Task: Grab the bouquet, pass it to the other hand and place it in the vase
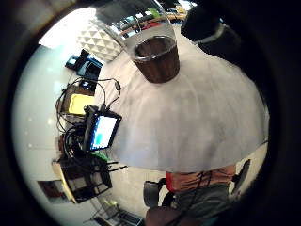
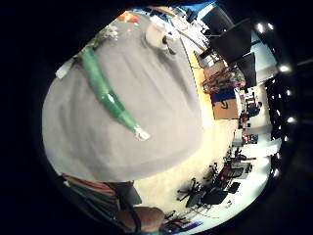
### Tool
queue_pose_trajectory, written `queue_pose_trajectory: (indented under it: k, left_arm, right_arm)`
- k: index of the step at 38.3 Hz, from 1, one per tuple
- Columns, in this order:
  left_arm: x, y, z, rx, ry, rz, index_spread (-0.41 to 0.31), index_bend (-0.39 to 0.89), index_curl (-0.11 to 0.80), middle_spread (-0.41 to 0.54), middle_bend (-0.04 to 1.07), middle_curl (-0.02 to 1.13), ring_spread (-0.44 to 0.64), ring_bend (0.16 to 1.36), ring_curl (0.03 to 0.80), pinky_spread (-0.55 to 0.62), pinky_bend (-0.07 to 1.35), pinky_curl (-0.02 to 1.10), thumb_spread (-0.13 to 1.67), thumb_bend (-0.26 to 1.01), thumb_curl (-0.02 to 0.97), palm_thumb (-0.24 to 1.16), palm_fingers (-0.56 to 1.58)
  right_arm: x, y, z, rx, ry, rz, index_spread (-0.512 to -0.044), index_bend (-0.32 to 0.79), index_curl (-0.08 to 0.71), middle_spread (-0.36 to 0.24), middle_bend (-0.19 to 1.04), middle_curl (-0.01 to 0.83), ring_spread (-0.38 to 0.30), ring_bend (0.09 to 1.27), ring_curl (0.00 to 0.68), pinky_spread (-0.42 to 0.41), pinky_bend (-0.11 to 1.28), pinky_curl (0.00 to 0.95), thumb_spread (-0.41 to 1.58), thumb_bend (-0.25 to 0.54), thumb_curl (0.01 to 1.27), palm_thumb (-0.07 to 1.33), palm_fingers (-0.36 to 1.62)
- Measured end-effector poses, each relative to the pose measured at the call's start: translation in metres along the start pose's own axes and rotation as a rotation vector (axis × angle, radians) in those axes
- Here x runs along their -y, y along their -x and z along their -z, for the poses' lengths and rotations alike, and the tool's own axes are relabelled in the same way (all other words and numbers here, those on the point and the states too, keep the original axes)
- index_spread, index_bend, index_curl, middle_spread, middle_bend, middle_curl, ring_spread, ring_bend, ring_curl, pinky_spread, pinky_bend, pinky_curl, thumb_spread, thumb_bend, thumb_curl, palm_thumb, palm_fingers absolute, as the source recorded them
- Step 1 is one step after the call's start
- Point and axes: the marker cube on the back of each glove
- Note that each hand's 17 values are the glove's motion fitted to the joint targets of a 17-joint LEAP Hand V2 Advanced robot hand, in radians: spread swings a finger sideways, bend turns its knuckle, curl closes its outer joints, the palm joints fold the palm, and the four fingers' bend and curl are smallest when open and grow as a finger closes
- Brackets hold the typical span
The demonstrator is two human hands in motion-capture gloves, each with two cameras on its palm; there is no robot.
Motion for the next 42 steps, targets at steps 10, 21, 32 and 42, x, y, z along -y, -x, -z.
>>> queue_pose_trajectory:
  k: [10, 21, 32, 42]
  left_arm:
    - [0.002, -0.007, -0.002, 0.014, 0.012, -0.010, -0.125, 0.15, 0.322, 0.017, 0.17, 0.31, 0.17, 0.49, 0.293, 0.39, 0.45, 0.27, 1.12, -0.02, 0.260, 0.20, 0.43]
    - [0.010, -0.011, -0.011, 0.012, 0.004, -0.027, -0.125, 0.16, 0.332, 0.017, 0.17, 0.32, 0.17, 0.50, 0.301, 0.39, 0.45, 0.28, 1.12, -0.02, 0.264, 0.19, 0.42]
    - [0.014, -0.011, -0.021, 0.021, 0.032, -0.029, -0.125, 0.16, 0.339, 0.017, 0.17, 0.32, 0.17, 0.49, 0.304, 0.39, 0.45, 0.29, 1.12, -0.02, 0.268, 0.19, 0.42]
    - [0.015, -0.009, -0.023, 0.017, 0.031, -0.024, -0.125, 0.16, 0.343, 0.017, 0.17, 0.33, 0.17, 0.49, 0.306, 0.39, 0.45, 0.30, 1.12, -0.02, 0.270, 0.19, 0.42]
  right_arm:
    - [0.007, -0.049, -0.055, 0.049, 0.103, -0.117, -0.369, 0.12, 0.219, 0.082, 0.22, 0.318, 0.208, 0.29, 0.231, 0.320, 0.54, 0.348, 1.19, -0.007, 0.28, 0.49, 0.11]
    - [0.012, -0.064, -0.099, 0.085, 0.240, -0.162, -0.357, 0.07, 0.191, 0.082, 0.18, 0.319, 0.197, 0.39, 0.264, 0.310, 0.63, 0.370, 1.17, 0.000, 0.30, 0.56, 0.18]
    - [0.017, -0.059, -0.114, 0.063, 0.221, -0.158, -0.288, 0.16, 0.186, 0.012, 0.40, 0.387, 0.048, 0.56, 0.323, 0.235, 0.58, 0.352, 1.21, 0.090, 0.37, 0.81, 0.66]
    - [0.032, -0.060, -0.112, -0.080, 0.070, -0.197, -0.236, 0.13, 0.250, -0.082, 0.40, 0.427, -0.128, 0.60, 0.380, 0.023, 0.58, 0.369, 1.06, 0.091, 0.45, 0.95, 1.04]
